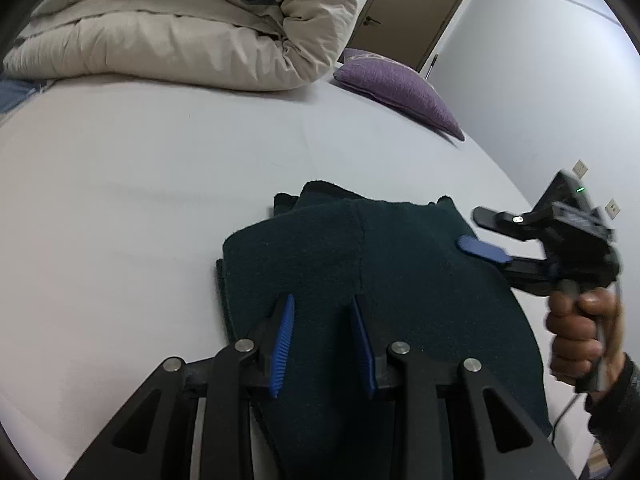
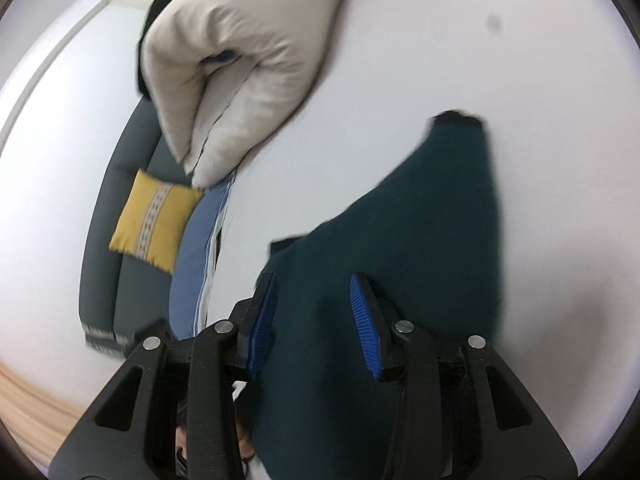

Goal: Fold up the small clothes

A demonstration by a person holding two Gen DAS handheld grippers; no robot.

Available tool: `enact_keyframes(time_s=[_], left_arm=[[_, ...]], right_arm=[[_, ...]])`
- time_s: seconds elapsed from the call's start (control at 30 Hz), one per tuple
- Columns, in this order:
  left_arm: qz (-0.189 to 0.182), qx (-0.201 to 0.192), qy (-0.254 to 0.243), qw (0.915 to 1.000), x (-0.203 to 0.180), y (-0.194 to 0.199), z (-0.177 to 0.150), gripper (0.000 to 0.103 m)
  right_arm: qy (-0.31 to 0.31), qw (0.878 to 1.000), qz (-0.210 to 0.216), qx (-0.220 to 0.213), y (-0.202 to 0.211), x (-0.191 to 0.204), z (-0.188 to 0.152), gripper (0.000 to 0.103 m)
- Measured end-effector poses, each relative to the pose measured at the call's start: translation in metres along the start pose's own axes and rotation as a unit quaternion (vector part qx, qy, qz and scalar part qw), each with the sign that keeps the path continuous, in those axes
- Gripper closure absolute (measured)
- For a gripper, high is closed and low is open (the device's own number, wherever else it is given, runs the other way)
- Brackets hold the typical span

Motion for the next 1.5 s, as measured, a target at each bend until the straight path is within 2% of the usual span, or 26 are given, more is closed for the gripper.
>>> enact_keyframes(time_s=[0.07, 0.17, 0.33, 0.37, 0.4, 0.43, 0.47, 0.53, 0.6, 0.63, 0.67, 0.7, 0.73, 0.8, 0.87, 0.97, 1.0, 1.1, 1.23, 1.3, 1.4, 1.5], left_arm=[[-0.002, 0.001, 0.003, 1.0000, 0.001, -0.003, -0.001, 0.071], [-0.004, 0.002, 0.005, 1.0000, 0.001, -0.007, -0.001, 0.071], [-0.035, -0.002, 0.061, 0.9976, 0.009, 0.000, -0.001, 0.071], [-0.038, -0.003, 0.069, 0.9969, 0.010, 0.003, 0.000, 0.071], [-0.038, -0.004, 0.077, 0.9963, 0.011, 0.008, 0.001, 0.071], [-0.038, -0.007, 0.083, 0.9958, 0.011, 0.015, 0.002, 0.071], [-0.037, -0.013, 0.087, 0.9954, 0.011, 0.024, 0.003, 0.070], [-0.041, -0.028, 0.092, 0.9946, 0.009, 0.042, 0.005, 0.062], [-0.043, -0.037, 0.096, 0.9938, 0.009, 0.054, 0.006, 0.056], [-0.039, -0.036, 0.096, 0.9939, 0.010, 0.057, 0.004, 0.053], [-0.033, -0.030, 0.097, 0.9943, 0.013, 0.056, 0.001, 0.052], [-0.025, -0.019, 0.098, 0.9947, 0.016, 0.052, -0.004, 0.052], [-0.019, -0.004, 0.103, 0.9945, 0.019, 0.047, -0.012, 0.052], [-0.013, 0.016, 0.113, 0.9934, 0.023, 0.043, -0.024, 0.052], [-0.018, 0.006, 0.117, 0.9929, 0.023, 0.051, -0.023, 0.052], [-0.015, -0.008, 0.117, 0.9929, 0.028, 0.066, -0.018, 0.039], [-0.017, -0.012, 0.128, 0.9916, 0.031, 0.070, -0.016, 0.034], [-0.034, -0.006, 0.167, 0.9853, 0.040, 0.072, -0.017, 0.030], [-0.067, 0.034, 0.223, 0.9718, 0.042, 0.060, -0.029, 0.029], [-0.069, 0.046, 0.236, 0.9683, 0.043, 0.055, -0.031, 0.029], [-0.076, 0.058, 0.255, 0.9622, 0.044, 0.046, -0.029, 0.028], [-0.087, 0.079, 0.272, 0.9552, 0.043, 0.034, -0.029, 0.028]], right_arm=[[-0.035, 0.999, -0.003, -0.003, -0.004, -0.020, 0.008, 0.067], [-0.033, 0.999, -0.009, -0.021, 0.000, -0.028, 0.014, 0.067], [-0.057, 0.997, -0.018, -0.051, 0.013, -0.046, 0.020, 0.067], [-0.055, 0.996, -0.026, -0.058, 0.021, -0.048, 0.020, 0.067], [-0.026, 0.997, -0.041, -0.068, 0.043, -0.044, 0.017, 0.067], [-0.026, 0.997, -0.041, -0.068, 0.043, -0.044, 0.017, 0.064], [-0.014, 0.997, -0.038, -0.069, 0.054, -0.038, 0.014, 0.064], [0.004, 0.998, -0.007, -0.062, 0.081, -0.021, 0.001, 0.064], [0.029, 0.998, 0.039, -0.039, 0.096, 0.006, -0.024, 0.062], [0.041, 0.997, 0.053, -0.024, 0.100, 0.015, -0.037, 0.056], [0.061, 0.996, 0.061, 0.003, 0.101, 0.021, -0.067, 0.046], [0.071, 0.996, 0.044, 0.016, 0.095, 0.014, -0.079, 0.040], [0.080, 0.996, 0.033, 0.015, 0.092, 0.009, -0.085, 0.038], [0.065, 0.997, 0.039, 0.001, 0.095, 0.004, -0.085, 0.038], [0.043, 0.998, 0.037, -0.007, 0.100, 0.003, -0.079, 0.037], [0.046, 0.997, 0.041, -0.041, 0.120, 0.008, -0.064, 0.035], [0.046, 0.997, 0.029, -0.050, 0.126, 0.004, -0.057, 0.032], [0.022, 0.999, 0.015, -0.041, 0.135, -0.012, -0.054, 0.031], [-0.011, 1.000, -0.001, -0.001, 0.126, -0.038, -0.059, 0.031], [-0.021, 1.000, -0.013, 0.016, 0.113, -0.048, -0.066, 0.031], [-0.031, 0.999, -0.012, 0.030, 0.102, -0.057, -0.073, 0.031], [-0.042, 0.998, 0.009, 0.036, 0.097, -0.057, -0.074, 0.031]])
Point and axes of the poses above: each gripper's, at about its wrist camera, not at the fingertips, and y roughly against the way its jaws point, x to its left, z to its top, the point moved 8 cm from there along -y, roughly the way its jaws point, and after that the axes turned 15 degrees about -x, right-handed, at the moved point
